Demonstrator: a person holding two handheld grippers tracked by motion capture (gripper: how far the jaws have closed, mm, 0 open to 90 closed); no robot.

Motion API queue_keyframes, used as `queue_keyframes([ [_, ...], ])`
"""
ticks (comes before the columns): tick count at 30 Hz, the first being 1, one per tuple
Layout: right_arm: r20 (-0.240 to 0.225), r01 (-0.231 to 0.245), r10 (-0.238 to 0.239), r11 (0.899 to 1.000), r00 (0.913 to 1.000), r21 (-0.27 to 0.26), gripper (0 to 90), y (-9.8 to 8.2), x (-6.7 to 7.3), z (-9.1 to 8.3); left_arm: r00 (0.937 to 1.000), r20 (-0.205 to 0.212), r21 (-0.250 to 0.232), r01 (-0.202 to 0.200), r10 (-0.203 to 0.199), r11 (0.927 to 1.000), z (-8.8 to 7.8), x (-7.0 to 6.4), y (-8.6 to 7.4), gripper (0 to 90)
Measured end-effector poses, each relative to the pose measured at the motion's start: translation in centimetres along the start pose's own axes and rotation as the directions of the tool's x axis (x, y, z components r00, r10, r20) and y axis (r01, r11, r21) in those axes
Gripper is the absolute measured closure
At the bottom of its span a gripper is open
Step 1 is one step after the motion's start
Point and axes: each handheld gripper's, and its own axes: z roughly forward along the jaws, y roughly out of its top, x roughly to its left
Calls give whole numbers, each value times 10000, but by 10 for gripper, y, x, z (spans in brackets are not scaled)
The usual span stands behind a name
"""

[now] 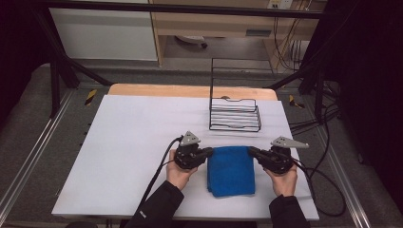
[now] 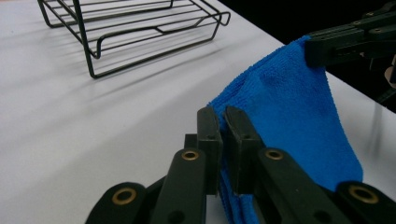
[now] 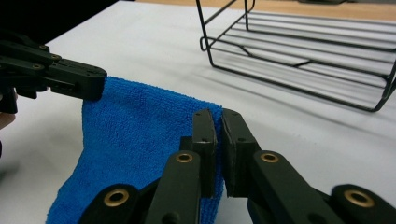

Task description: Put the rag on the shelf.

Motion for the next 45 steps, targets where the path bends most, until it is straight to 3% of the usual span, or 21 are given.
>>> queue_keyframes([
  [15, 162, 280, -269, 9966, 9995, -777, 860, 12, 4, -15, 9997, -33, -741, -248, 246, 9969, -12, -9, 16, 847],
  [24, 291, 505, -472, 9909, 9985, -1251, 862, 20, 9, -25, 9991, -50, -1251, -429, 426, 9912, -23, -16, 28, 847],
  [33, 509, 708, -625, 9805, 9967, -1835, 862, 29, 15, -37, 9984, -122, -1713, -567, 555, 9836, -28, -21, 39, 847],
  [45, 905, 746, -514, 9583, 9946, -2757, 862, 43, 19, -47, 9981, -173, -2414, -611, 586, 9685, -33, -25, 61, 847],
])
